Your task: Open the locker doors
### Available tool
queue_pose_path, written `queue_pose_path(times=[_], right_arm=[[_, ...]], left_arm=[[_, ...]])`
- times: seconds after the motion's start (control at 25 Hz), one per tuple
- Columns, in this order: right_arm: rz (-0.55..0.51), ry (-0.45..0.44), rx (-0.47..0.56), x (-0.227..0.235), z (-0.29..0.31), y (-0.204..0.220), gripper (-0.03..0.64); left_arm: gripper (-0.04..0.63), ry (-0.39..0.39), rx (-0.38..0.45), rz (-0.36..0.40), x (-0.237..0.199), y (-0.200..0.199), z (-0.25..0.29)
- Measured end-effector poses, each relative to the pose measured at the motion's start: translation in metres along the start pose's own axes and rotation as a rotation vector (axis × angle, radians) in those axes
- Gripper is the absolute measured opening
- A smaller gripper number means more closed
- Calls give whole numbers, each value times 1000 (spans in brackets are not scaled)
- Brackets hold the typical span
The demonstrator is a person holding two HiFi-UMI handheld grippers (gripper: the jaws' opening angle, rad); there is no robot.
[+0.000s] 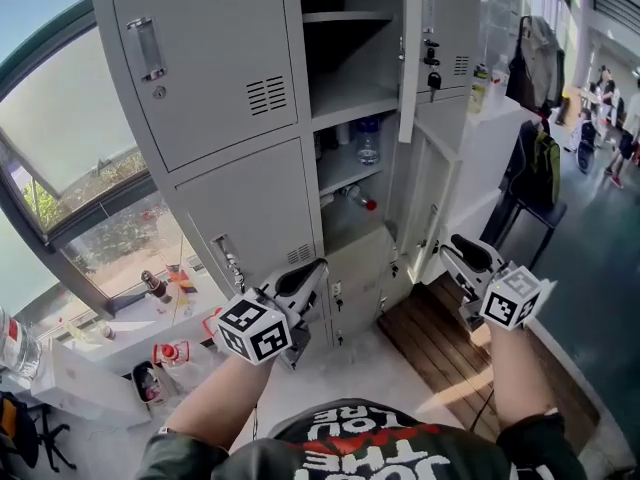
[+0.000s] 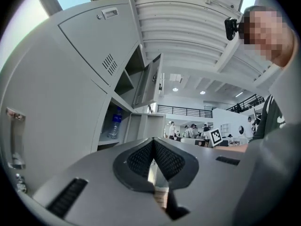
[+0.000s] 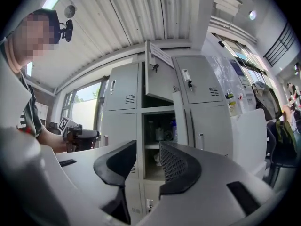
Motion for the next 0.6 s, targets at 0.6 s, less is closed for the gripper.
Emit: queue_pose_path(times=[0.6], right_arm=[[103, -28, -85, -140, 31, 65, 43]], left_arm=[[0, -35, -13, -17, -14, -6, -102]])
Point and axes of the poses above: the fingertips, and each gripper's own axes: z forward along the fingers, x to its right, y out of its underside, the point moved 7 cm from there along -z, backward along the fingers, and after that the axes turned 7 degrees about x, right-handed, at the moved point
